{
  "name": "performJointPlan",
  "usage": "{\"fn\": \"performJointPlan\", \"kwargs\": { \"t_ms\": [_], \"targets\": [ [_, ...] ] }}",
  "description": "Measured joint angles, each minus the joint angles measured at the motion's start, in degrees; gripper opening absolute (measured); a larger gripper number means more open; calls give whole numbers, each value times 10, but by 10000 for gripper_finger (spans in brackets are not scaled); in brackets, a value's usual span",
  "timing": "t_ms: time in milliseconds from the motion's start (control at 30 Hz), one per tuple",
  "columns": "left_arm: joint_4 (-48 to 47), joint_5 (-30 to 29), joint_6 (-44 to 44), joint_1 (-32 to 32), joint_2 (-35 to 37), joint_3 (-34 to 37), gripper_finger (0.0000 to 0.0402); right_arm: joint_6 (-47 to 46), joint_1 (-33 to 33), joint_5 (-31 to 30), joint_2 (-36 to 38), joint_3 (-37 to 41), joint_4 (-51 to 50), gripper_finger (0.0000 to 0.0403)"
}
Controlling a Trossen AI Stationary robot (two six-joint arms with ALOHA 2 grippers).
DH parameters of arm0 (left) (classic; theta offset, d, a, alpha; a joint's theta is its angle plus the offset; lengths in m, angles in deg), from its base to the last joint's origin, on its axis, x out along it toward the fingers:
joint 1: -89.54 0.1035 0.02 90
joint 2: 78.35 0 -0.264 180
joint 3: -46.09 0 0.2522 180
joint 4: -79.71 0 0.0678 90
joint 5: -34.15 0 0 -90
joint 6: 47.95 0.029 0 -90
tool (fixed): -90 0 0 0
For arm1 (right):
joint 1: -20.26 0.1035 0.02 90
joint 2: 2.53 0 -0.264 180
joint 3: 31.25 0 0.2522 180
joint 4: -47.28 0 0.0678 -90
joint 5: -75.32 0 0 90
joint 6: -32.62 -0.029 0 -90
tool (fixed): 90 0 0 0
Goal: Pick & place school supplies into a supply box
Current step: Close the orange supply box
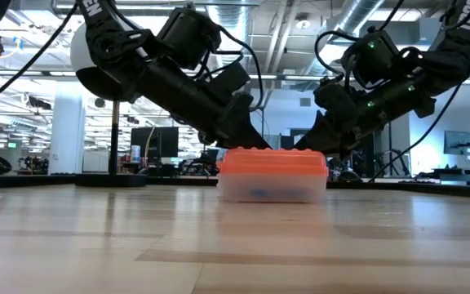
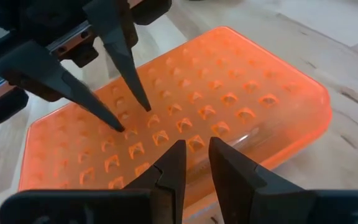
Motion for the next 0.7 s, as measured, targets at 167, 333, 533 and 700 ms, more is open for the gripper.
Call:
{"fn": "performJointPlan", "kwargs": {
  "t_ms": [167,333,533,700],
  "targets": [
    [-14,-15,-1,-13,0,-1,98,-6,8,-1,0,0,0,69],
    [-17,-15,-1,-15,0,-1,98,-14,19,-10,0,0,0,69],
    [-19,-13,-3,-19,0,-1,98,-25,30,-12,0,0,0,69],
    [-20,-14,-4,-23,0,-1,98,-30,38,-10,0,0,0,69]
  ]
}}
